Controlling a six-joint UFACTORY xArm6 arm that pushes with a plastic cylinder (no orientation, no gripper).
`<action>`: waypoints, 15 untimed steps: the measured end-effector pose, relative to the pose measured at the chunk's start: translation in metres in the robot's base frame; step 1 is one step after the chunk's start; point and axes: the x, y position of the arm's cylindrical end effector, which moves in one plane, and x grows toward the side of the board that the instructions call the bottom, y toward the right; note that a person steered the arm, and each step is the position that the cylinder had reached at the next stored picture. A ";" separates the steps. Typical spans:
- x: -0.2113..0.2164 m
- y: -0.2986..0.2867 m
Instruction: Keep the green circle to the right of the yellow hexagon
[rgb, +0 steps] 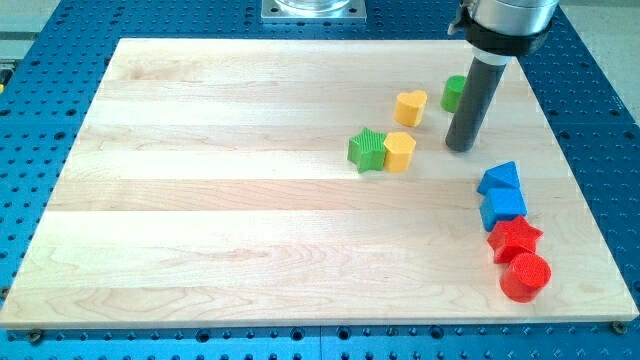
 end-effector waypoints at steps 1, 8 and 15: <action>-0.044 0.063; -0.002 -0.013; 0.024 -0.032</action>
